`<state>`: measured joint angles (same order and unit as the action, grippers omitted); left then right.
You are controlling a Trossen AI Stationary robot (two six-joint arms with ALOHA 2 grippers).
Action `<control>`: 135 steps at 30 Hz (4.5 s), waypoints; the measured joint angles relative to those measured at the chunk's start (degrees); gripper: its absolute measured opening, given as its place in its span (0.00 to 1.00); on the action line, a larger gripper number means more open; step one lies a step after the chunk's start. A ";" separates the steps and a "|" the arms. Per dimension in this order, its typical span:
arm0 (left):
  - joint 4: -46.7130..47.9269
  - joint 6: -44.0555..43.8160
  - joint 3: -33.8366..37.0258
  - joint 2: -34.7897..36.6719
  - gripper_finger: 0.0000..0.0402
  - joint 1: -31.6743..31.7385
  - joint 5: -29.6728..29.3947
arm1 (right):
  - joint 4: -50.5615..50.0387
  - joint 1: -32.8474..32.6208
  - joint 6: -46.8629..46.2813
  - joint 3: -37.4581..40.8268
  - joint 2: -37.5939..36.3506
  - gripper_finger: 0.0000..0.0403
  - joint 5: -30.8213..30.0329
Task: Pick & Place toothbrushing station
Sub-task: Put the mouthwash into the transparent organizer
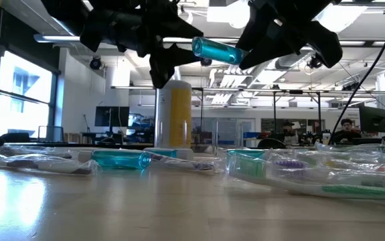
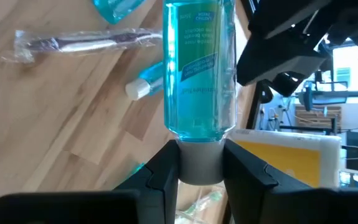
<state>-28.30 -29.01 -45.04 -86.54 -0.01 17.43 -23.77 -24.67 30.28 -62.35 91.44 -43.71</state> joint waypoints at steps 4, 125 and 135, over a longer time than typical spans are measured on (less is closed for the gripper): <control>0.30 0.00 0.00 0.00 0.42 0.00 0.00 | 0.02 1.03 1.53 0.00 0.00 0.23 -0.15; -25.37 25.26 13.04 7.70 0.17 0.66 -11.91 | 58.57 -5.65 -43.45 33.39 -17.00 0.33 -13.92; -35.77 26.65 13.40 1.05 0.17 -3.93 -14.20 | 85.42 3.93 -26.99 33.38 -9.90 0.33 13.68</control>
<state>-64.07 -2.36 -31.64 -85.49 -3.95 3.23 61.65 -20.74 3.29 -28.97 81.54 -30.04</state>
